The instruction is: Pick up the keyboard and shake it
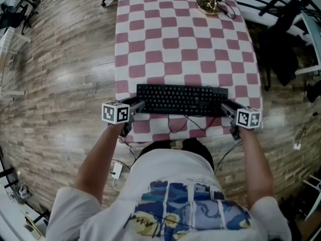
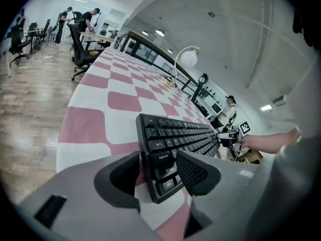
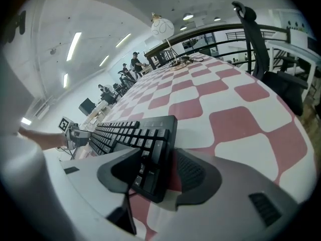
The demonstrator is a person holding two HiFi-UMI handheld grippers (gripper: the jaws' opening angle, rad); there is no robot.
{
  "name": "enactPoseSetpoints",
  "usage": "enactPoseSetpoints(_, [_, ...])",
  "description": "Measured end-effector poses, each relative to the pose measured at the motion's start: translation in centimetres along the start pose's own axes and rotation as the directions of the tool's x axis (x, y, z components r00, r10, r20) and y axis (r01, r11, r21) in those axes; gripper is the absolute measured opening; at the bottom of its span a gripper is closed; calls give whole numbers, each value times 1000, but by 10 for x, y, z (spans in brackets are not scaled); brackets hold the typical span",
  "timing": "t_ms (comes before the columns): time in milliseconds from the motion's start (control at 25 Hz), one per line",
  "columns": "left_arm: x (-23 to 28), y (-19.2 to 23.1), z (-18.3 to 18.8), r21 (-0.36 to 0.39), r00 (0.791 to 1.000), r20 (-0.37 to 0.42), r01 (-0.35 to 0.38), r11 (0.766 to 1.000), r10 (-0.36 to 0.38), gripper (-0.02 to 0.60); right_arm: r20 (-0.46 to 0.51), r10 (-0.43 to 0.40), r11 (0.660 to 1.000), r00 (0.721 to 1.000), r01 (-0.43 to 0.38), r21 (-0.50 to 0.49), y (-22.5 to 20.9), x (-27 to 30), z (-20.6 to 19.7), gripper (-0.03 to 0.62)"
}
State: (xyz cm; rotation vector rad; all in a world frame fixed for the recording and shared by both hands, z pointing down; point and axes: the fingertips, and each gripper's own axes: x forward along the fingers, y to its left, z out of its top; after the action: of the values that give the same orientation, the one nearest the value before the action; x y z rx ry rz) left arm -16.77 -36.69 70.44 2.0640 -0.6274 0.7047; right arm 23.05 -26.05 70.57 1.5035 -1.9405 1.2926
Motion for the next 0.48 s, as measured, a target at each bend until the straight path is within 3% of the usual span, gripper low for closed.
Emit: enactPoseSetpoints(480, [7,2,6,-115,998,15,62,991,-61,215,9,133,985,991,-133,109,3,6,-4,193])
